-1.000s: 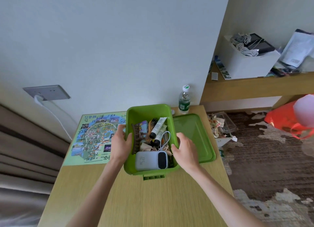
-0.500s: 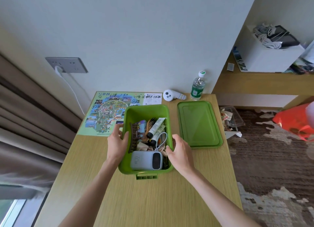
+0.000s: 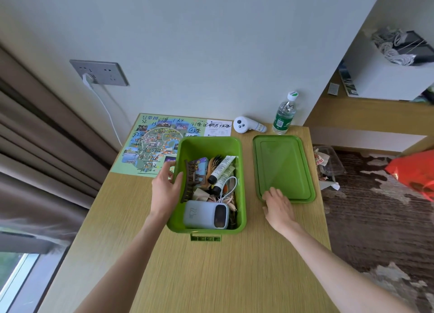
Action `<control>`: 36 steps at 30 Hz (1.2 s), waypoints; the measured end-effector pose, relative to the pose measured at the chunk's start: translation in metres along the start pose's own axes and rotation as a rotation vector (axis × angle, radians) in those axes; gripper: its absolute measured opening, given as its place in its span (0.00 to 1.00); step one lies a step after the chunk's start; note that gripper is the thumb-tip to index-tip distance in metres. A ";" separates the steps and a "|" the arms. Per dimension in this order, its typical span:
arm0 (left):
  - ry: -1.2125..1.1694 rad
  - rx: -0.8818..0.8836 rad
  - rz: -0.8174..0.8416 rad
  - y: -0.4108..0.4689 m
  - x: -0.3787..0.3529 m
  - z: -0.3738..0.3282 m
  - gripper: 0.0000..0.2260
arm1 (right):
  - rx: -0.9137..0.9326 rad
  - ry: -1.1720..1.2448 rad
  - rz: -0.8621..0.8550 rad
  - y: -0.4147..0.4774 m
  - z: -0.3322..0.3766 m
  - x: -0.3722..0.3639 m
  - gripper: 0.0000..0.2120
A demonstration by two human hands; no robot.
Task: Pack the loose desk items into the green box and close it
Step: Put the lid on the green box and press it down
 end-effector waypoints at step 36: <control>0.221 0.032 0.027 -0.006 0.009 -0.029 0.16 | -0.196 1.414 -0.790 -0.134 0.055 0.199 0.04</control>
Point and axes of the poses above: each hand's wrist, its own y-axis towards the middle knuckle, its own x-axis out of the back of the hand, z = x × y, the point moved 9 cm from there along y, towards the middle knuckle, and after that the axes turned 4 degrees about y, right-handed, at the moved point
